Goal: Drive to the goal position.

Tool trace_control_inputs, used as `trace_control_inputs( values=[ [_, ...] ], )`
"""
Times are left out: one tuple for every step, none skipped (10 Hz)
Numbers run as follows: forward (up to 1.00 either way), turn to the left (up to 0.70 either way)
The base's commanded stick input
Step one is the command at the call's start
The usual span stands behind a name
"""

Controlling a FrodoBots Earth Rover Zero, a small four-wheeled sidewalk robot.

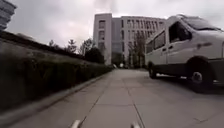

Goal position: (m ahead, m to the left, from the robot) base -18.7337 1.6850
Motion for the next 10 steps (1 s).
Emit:
trace_control_inputs(
  values=[
    [0.70,-0.26],
    [0.70,-0.31],
    [0.70,-0.24],
    [0.70,-0.10],
    [0.70,0.00],
    [0.70,0.00],
    [0.70,0.00],
    [0.70,0.00],
    [0.70,0.00],
    [0.70,0.00]
  ],
)
